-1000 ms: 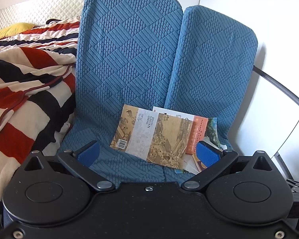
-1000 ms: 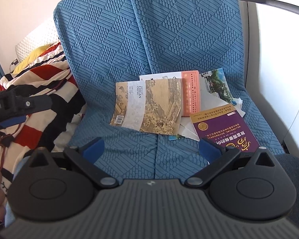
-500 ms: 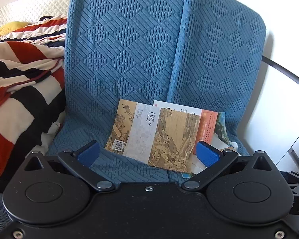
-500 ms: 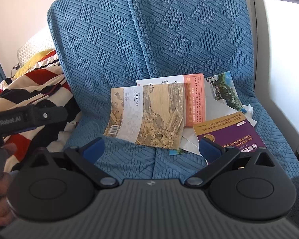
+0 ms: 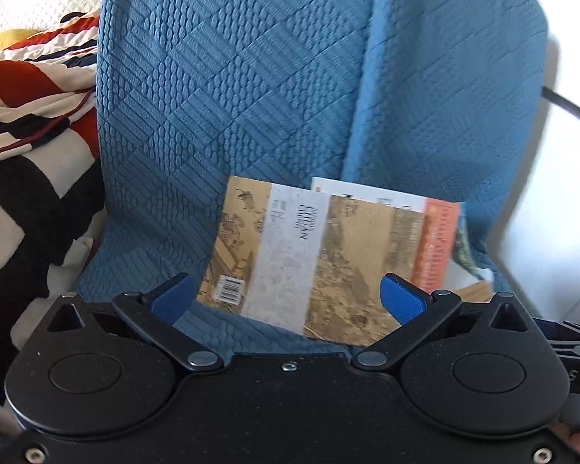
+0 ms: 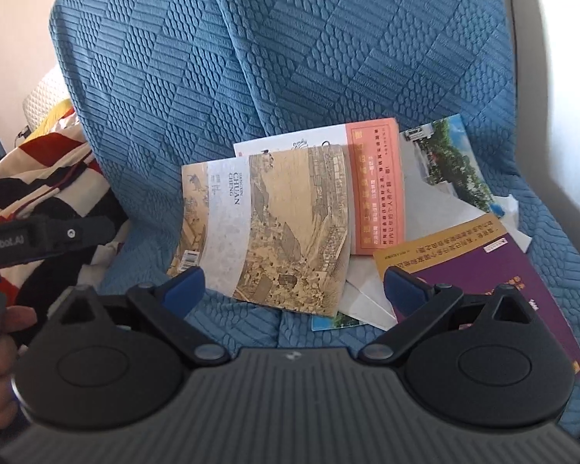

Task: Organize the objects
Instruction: 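Close the right gripper on the edge of the tan scroll book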

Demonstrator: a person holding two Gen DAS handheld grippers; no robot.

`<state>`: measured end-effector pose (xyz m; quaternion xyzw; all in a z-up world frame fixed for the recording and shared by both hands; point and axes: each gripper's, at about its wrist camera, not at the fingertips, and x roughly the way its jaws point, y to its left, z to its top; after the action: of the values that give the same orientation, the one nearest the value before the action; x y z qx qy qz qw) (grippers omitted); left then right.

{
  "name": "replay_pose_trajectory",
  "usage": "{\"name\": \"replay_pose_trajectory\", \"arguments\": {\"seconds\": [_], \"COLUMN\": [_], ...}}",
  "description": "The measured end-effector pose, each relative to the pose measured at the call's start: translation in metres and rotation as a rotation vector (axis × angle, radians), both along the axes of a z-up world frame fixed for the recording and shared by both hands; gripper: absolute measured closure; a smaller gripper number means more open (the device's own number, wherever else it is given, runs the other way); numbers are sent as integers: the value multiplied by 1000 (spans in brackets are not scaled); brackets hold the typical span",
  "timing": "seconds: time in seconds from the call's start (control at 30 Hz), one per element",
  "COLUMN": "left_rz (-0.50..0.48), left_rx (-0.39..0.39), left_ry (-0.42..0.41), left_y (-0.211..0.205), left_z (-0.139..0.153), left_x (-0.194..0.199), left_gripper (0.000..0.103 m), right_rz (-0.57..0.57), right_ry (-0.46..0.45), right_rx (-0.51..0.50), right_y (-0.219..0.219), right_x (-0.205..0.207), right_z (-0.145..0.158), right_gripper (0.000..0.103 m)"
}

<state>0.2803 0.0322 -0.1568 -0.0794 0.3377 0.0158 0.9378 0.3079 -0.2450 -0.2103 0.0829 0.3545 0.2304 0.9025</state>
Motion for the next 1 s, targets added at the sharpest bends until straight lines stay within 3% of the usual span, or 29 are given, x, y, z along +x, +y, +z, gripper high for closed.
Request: {"name": "replay_pose_trajectory", "arguments": {"seconds": [0.13,0.33,0.37,0.4,0.47,0.83,1.0], "left_rz": [3,21,26,27,28,10,2], "left_rx": [-43,-109,-115,-119,-128,-254,-306], "left_ry": [7,31,44,55,69,174,198], "left_y": [4,10,11,11,12,20,26], "left_z": [-14,-36,-40,-43,-49,-73,-77], "left_x": [24,46,49,50,52,57,53], "left_gripper": [0,2,3,4,6,21,26], "right_rz": [7,-2,-6,-14,-26,-62,-23], "right_ry": [32,159,185,209,245,354,310], "right_rx": [-24,30,36,32,12,37,22], "right_y": [9,17,18,20,25,28,34], "right_x": [24,63,70,76,89,127,129], "right_z": [-11,-37,-42,-47,-56,-90,-93], "right_gripper": [3,5,10,21,29,28,24]}}
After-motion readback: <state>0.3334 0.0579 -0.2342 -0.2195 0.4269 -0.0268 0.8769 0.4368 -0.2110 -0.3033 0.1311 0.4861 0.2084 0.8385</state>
